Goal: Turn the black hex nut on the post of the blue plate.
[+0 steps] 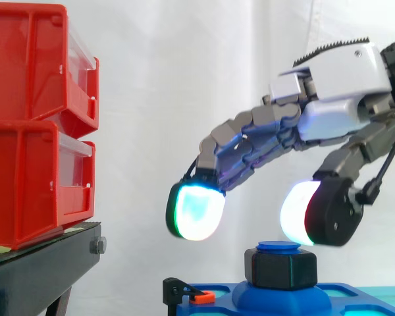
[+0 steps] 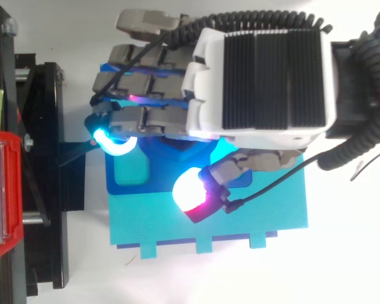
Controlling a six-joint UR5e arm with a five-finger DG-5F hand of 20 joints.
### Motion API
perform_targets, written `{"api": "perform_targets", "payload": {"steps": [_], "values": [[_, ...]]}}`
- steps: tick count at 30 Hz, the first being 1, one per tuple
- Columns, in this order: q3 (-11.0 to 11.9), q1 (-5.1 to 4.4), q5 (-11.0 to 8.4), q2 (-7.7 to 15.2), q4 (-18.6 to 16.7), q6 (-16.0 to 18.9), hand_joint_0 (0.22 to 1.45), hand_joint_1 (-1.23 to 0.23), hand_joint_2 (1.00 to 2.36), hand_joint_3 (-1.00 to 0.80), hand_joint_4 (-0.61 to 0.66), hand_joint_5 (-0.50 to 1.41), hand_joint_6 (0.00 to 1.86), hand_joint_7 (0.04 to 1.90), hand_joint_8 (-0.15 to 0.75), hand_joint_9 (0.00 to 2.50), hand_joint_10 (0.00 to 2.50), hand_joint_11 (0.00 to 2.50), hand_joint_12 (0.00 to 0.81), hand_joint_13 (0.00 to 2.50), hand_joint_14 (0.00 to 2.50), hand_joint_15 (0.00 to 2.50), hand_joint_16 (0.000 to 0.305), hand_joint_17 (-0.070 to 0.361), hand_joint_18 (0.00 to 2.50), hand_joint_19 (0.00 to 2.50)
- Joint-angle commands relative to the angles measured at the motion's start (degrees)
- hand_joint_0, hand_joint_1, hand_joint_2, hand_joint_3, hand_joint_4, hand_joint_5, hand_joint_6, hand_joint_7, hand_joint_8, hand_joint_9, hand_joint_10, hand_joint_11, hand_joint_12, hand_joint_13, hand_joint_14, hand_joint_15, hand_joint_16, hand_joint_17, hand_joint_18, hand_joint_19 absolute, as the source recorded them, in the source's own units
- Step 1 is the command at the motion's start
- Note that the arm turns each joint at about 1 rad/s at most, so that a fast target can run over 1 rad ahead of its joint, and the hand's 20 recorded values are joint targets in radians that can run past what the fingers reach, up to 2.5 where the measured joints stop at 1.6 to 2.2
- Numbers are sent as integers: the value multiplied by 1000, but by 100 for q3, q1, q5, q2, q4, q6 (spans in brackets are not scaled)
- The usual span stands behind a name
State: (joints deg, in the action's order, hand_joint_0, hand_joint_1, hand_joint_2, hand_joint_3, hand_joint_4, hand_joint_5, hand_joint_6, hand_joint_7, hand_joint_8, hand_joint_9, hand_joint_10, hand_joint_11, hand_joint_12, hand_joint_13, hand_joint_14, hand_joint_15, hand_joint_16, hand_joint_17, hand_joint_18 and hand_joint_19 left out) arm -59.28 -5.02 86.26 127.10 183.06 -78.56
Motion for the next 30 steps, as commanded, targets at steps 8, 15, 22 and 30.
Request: {"api": "perform_targets", "payload": {"steps": [8,15,22,30], "values": [[-884,71,-4,-871,-113,25,434,-640,1000,-500,164,-260,502,789,242,307,0,27,378,301,0,21,52,118,101,7],[-1842,159,-21,-1601,-508,253,436,-604,1000,-500,187,-246,502,806,248,315,0,21,382,278,0,17,53,119,79,4],[-2457,194,-92,-2084,-1133,640,440,-518,1000,-500,168,-244,502,768,236,255,0,0,369,146,0,8,54,122,0,34],[-2501,203,-241,-2075,-966,1317,441,-495,1000,-500,152,-248,502,709,228,190,0,0,372,39,0,0,57,127,0,1]]}}
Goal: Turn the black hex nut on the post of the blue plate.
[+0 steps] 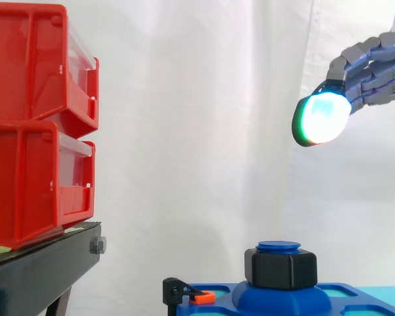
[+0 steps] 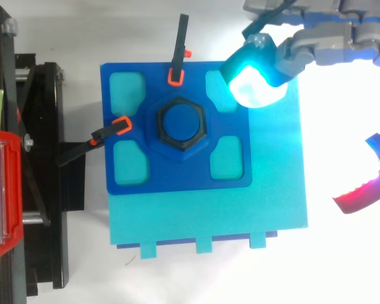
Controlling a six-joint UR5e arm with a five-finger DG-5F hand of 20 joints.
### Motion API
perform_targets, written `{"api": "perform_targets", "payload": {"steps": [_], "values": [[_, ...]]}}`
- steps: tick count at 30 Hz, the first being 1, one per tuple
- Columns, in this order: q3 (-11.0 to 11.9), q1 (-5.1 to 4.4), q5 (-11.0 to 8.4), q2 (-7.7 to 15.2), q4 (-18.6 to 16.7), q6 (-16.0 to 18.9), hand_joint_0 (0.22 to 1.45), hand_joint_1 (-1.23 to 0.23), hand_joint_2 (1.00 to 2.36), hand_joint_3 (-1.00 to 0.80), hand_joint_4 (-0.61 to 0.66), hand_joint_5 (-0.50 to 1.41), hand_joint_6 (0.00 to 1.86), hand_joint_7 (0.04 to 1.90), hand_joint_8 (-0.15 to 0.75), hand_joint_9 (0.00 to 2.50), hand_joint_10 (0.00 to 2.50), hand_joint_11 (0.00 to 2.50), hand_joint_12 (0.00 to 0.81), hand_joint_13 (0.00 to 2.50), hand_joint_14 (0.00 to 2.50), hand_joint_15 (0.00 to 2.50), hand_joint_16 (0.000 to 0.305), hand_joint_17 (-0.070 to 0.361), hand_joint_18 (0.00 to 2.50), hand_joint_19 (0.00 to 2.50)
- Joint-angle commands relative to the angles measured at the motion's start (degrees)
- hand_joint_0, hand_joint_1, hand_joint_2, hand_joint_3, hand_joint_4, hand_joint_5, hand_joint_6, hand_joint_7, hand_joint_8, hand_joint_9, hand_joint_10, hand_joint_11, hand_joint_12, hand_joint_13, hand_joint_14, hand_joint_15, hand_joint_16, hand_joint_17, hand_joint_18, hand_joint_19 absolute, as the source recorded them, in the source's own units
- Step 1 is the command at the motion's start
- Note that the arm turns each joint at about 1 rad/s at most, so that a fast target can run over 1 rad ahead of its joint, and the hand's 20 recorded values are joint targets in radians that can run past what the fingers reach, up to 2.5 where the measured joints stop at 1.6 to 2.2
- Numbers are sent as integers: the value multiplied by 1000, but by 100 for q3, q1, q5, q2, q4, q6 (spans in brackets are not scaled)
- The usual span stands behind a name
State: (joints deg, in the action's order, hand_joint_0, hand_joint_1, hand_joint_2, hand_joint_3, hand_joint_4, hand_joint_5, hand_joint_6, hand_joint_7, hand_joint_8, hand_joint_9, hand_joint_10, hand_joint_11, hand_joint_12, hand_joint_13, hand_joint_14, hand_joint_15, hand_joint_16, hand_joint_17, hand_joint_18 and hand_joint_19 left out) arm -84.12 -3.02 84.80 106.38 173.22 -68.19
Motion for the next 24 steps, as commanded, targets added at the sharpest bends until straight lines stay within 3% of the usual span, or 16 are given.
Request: {"api": "perform_targets", "payload": {"steps": [1,6,10,24], "values": [[-16,12,-166,-3,19,456,440,-493,1000,-500,152,-247,502,706,227,185,0,0,372,36,0,0,57,128,0,2],[-16,4,-421,-3,36,1511,441,-488,1000,-500,152,-246,502,705,226,179,0,0,373,27,1,0,58,131,0,0],[-16,4,-456,-3,36,1854,440,-485,1000,-500,151,-245,502,691,223,163,0,0,372,5,0,0,58,131,0,8],[-8,-5,-438,-12,36,1880,441,-452,1000,-500,104,-261,501,634,201,54,0,0,367,0,0,0,59,133,0,21]]}}
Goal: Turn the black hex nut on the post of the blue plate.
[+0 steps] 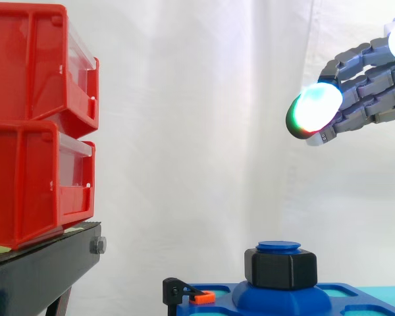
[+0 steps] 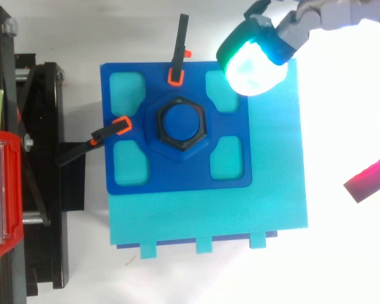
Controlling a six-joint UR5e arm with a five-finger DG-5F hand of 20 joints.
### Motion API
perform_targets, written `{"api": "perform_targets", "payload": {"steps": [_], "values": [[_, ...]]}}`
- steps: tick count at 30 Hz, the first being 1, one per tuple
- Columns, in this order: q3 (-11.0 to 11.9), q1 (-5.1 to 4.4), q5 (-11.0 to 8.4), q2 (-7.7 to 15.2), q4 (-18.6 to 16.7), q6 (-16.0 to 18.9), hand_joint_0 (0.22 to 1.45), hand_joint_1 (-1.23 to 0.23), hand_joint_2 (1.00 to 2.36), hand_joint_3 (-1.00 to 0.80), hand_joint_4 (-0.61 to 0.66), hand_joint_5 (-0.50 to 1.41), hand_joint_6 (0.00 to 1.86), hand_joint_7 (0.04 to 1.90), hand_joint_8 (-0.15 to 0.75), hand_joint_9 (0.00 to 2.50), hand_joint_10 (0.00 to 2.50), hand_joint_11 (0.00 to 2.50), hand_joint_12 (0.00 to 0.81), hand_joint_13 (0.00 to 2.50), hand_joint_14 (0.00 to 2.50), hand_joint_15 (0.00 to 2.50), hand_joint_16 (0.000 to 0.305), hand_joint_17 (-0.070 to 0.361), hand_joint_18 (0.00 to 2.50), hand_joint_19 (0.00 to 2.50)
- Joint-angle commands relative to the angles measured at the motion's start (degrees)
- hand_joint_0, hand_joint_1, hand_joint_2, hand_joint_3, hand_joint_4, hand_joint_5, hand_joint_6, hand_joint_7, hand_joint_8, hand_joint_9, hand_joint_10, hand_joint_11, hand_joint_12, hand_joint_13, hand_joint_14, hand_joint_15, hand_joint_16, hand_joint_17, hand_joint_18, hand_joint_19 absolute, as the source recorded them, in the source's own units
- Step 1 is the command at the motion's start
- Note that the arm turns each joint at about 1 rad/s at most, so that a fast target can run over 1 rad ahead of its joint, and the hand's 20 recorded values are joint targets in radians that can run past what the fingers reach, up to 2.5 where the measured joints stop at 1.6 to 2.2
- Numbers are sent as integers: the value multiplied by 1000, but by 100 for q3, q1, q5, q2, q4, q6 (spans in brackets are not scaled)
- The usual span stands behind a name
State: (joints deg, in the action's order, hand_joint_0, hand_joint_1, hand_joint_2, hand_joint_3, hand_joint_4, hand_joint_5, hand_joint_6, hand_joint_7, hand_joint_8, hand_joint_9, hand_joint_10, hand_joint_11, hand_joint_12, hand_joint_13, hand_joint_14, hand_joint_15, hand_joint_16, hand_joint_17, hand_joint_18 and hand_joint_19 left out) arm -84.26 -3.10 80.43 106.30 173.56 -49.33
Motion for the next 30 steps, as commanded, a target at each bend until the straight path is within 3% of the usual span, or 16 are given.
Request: {"api": "perform_targets", "payload": {"steps": [1,30], "values": [[-3,3,-1,5,2,2,439,-452,1000,-500,104,-263,501,631,201,49,0,0,366,0,0,0,60,134,0,22],[-3,-6,-1,-4,2,-6,391,-410,1000,-500,87,-259,501,612,222,41,0,0,397,0,1,0,66,150,0,68]]}}
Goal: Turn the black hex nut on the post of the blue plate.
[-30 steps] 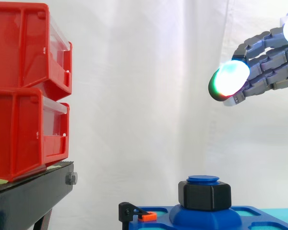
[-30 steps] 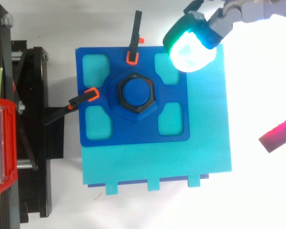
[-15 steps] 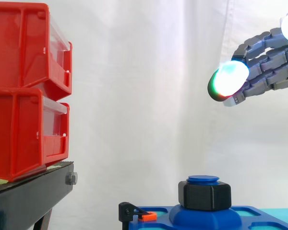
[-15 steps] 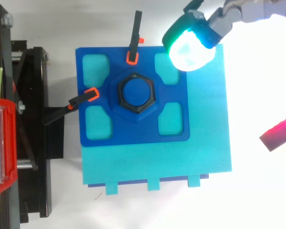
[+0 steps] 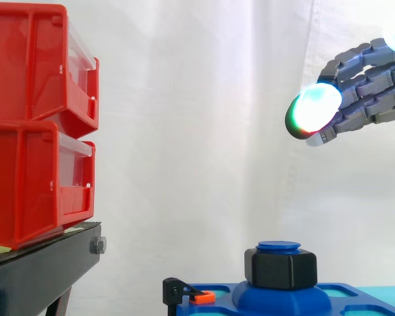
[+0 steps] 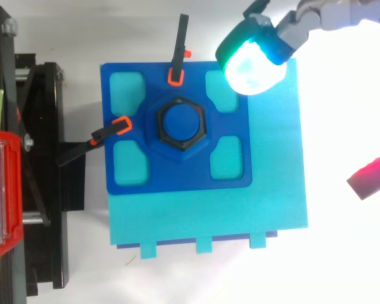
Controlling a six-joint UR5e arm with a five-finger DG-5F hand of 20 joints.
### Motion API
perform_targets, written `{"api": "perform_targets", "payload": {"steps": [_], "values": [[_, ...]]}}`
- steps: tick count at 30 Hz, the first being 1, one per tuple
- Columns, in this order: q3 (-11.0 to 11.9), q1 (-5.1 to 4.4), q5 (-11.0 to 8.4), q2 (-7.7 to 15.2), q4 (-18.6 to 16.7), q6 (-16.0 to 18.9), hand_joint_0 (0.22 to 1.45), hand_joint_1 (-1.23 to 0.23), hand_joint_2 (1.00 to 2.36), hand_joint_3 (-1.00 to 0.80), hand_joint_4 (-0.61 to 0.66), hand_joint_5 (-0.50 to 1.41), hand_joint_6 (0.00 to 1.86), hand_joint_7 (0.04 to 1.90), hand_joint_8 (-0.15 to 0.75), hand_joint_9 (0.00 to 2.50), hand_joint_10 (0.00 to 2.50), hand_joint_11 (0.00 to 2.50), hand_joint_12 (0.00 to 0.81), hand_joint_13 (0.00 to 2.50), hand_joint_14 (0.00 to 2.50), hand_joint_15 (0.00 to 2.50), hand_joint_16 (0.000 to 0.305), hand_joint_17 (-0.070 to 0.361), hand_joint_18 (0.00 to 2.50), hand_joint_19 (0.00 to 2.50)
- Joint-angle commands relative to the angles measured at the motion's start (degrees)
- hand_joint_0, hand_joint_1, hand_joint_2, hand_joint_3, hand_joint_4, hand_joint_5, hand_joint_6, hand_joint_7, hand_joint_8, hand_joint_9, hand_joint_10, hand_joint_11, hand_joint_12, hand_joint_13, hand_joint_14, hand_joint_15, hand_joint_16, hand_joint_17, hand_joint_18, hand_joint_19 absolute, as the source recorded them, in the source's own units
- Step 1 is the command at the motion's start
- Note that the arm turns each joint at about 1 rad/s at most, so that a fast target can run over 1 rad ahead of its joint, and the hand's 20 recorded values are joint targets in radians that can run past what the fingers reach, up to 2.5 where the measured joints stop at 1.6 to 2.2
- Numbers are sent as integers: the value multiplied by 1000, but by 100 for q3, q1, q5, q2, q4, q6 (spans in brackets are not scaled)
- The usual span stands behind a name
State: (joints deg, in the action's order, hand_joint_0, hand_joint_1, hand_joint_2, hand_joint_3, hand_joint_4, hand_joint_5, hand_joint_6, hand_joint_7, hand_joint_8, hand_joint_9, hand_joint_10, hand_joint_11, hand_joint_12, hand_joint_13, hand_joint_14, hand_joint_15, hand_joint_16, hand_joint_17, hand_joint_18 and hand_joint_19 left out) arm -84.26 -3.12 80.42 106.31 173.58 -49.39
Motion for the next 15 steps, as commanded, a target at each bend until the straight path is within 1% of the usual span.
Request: {"api": "perform_targets", "payload": {"steps": [1,3,4,7,10,11,13,15], "values": [[-2,4,0,4,0,0,390,-411,1000,-500,88,-259,501,616,221,45,0,0,396,0,0,0,66,149,0,74],[-2,-4,0,-5,0,0,390,-408,1000,-500,89,-259,501,627,220,45,0,0,395,0,1,0,66,149,0,74],[-2,4,0,-5,0,0,389,-408,1000,-500,79,-263,501,668,213,20,0,0,393,0,0,0,66,148,0,65],[7,4,0,-5,0,0,392,-413,1000,-500,70,-259,501,617,210,23,0,0,393,0,0,0,66,148,0,56],[-2,4,0,-5,0,0,395,-411,1000,-500,61,-261,501,688,198,0,0,0,389,0,0,0,65,146,0,59],[-2,-4,0,4,0,0,394,-411,1000,-500,52,-259,501,650,198,0,0,0,387,0,0,0,65,147,0,64],[-2,-4,0,4,0,0,394,-412,1000,-500,49,-258,501,639,197,0,0,0,387,0,0,0,65,147,0,63],[-2,-4,0,-5,0,0,395,-411,1000,-500,53,-260,501,688,195,0,0,0,384,0,0,0,65,146,0,64]]}}
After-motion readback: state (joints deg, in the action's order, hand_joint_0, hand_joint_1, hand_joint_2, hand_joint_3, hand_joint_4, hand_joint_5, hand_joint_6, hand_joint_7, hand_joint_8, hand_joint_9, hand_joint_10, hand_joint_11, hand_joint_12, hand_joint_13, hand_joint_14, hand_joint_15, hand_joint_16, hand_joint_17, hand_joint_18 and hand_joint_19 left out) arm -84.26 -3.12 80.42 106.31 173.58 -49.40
